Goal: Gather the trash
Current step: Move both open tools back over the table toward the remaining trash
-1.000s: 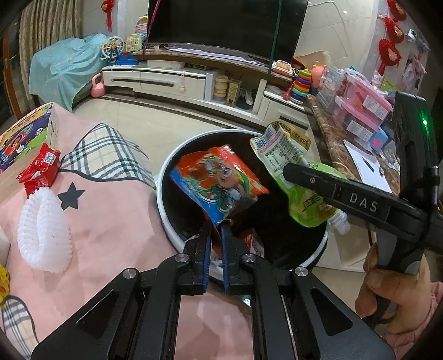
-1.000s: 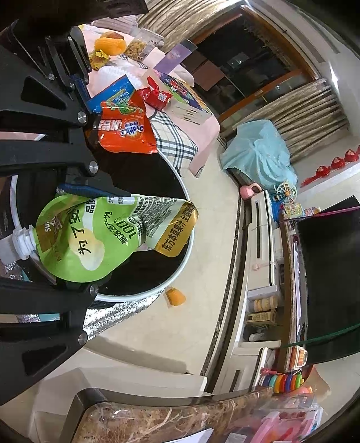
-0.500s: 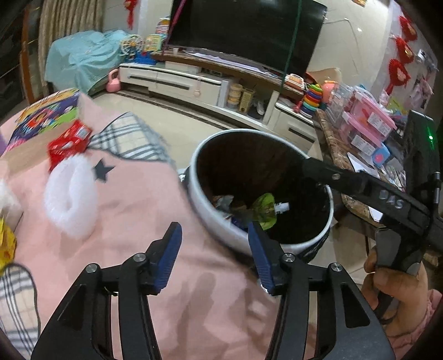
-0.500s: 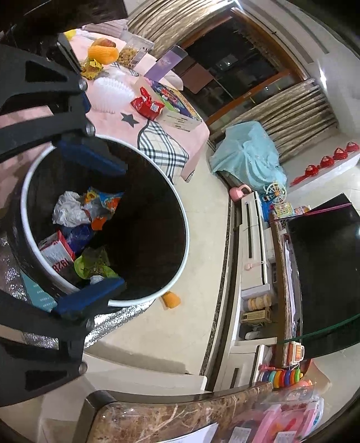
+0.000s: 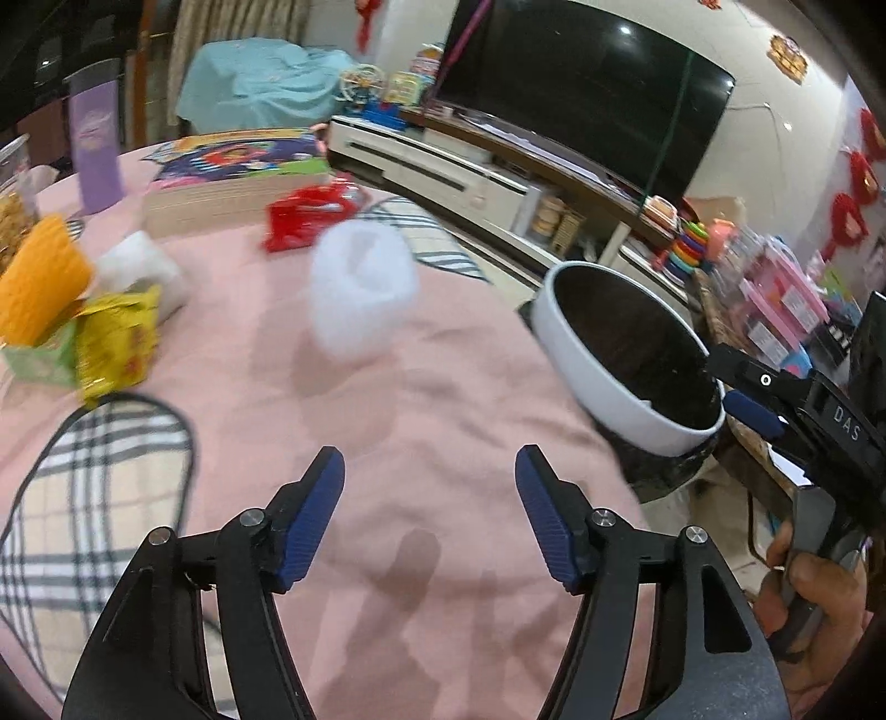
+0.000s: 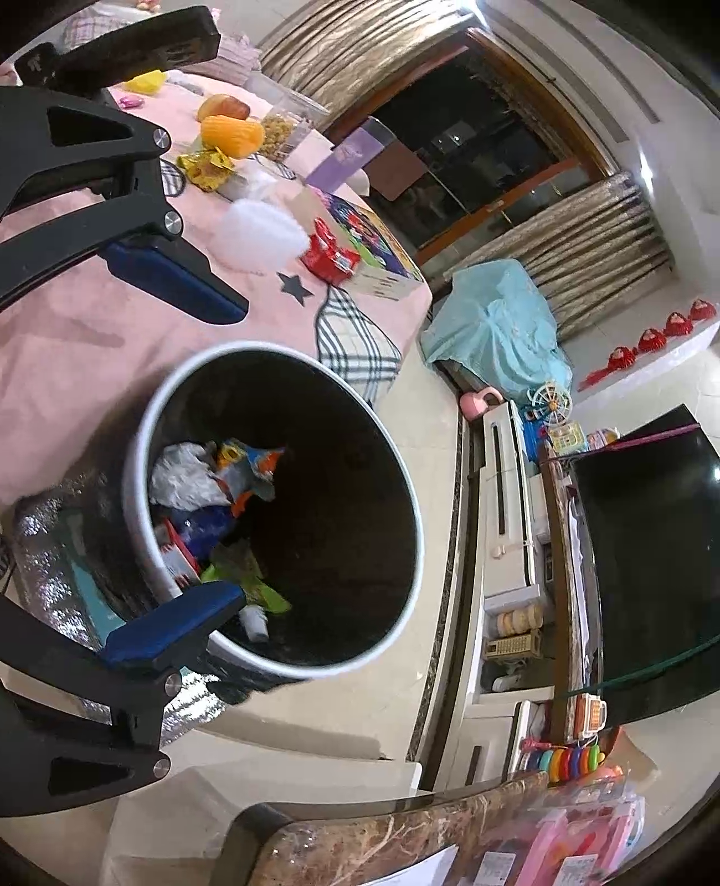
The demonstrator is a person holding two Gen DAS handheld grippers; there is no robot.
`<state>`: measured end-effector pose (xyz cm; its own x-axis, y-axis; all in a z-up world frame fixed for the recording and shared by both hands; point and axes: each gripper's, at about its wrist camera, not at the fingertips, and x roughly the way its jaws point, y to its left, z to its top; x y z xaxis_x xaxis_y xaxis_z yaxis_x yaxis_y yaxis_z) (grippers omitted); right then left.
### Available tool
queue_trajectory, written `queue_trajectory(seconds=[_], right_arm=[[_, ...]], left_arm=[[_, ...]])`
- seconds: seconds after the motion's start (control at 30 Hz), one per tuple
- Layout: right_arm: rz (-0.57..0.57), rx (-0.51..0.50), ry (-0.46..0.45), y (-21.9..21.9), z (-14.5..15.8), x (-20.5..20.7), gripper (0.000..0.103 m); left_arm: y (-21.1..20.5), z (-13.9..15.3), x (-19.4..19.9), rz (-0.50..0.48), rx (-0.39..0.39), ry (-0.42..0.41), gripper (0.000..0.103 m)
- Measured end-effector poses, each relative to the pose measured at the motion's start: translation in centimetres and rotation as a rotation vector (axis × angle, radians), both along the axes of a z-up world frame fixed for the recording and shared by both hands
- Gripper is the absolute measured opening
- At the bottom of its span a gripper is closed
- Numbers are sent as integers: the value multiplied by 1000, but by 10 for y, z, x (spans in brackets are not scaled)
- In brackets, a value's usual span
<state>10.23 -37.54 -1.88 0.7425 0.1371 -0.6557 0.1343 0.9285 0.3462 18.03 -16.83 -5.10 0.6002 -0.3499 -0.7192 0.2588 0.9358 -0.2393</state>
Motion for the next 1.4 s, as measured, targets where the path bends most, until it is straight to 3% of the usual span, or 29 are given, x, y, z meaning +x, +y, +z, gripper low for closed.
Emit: queue_trajectory(seconds=[0.3,0.7,1.4], right_arm=[[56,2,-18,41,-3,-8,95],[213,-11,-5,117,-14,-3,95],[298,-24,45,165,-42,35,95]], left_arm=[[57,-6,-16,120,9,-19,71],[118,-17,-25,243,-11,6,73],[139,-25,-1,266,53,30,74]])
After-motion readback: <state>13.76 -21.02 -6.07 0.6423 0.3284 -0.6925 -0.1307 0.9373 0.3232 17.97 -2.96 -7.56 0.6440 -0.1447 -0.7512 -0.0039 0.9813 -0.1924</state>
